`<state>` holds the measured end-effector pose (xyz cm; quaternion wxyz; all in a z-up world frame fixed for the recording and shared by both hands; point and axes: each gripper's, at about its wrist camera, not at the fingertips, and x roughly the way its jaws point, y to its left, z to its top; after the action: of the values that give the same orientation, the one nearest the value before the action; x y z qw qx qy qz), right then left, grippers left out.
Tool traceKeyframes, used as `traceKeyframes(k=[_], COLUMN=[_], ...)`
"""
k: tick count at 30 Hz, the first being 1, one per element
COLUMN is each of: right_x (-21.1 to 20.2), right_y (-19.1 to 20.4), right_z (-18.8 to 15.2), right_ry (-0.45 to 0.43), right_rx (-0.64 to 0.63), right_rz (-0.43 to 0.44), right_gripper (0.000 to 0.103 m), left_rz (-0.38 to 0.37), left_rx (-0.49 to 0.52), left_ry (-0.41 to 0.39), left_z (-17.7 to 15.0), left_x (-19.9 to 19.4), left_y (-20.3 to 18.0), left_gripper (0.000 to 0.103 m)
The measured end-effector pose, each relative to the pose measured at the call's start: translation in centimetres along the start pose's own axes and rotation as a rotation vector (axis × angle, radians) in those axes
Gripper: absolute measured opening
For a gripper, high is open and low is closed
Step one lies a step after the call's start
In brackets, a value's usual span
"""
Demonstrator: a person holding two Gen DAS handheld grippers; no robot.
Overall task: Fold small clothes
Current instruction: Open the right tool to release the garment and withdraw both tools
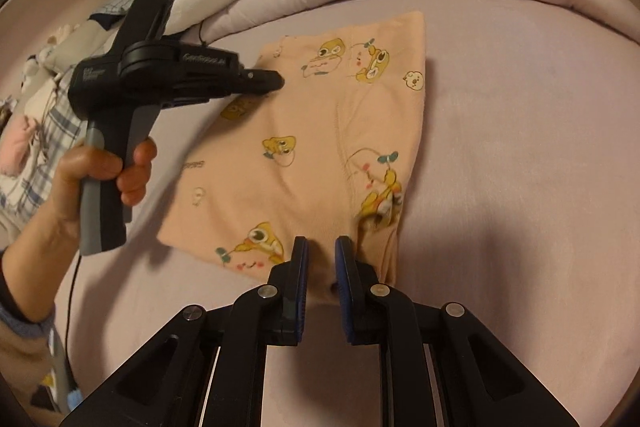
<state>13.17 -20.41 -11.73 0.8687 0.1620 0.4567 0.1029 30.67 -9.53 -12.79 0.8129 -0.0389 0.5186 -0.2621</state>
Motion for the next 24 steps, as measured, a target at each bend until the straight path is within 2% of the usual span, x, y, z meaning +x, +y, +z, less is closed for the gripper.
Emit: traceKeyframes(k=[4,8,11,14,19,21,23,24], right_x=[-1.7,-0.9,1.1,2.9,1.4,-0.5,-1.4,-1.9], right_y=[0.0,-0.3,-0.4,-1.3,-1.3,-1.6,-1.4,-1.5], right_z=[0.9,3.4,4.2,4.1,3.3,2.0,1.4,1.1], right_ry=[-0.095,-0.161,-0.136,-0.098,-0.092,-0.098,-0.108,-0.113], right_rx=[0.020,0.043,0.064,0.093,0.139,0.149,0.159,0.169], right_rz=[0.040,-0.004,-0.062,-0.077,-0.054,-0.028,-0.004,0.009], right_gripper=[0.017,0.017,0.017,0.018,0.018,0.021,0.033,0.036], left_rz=[-0.031,-0.046,-0.023,-0.021,-0.009,-0.005,0.015,0.020], left_rx=[0.056,0.104,0.153,0.150,0.144,0.147,0.140,0.133], left_ry=[-0.016,-0.013,0.000,0.039,0.027,0.010,-0.008,-0.018], left_z=[-3.2,-6.9,-9.1,-10.5,-11.3,-11.4,-11.9,-12.0], left_x=[-3.0,-4.6,-4.5,-3.6,-4.5,-5.0,-5.8,-6.0], left_y=[-0.5,-1.1,-1.5,-1.4,-1.4,-1.7,-1.7,-1.7], left_gripper=[0.010,0.010,0.010,0.010,0.012,0.023,0.046,0.049])
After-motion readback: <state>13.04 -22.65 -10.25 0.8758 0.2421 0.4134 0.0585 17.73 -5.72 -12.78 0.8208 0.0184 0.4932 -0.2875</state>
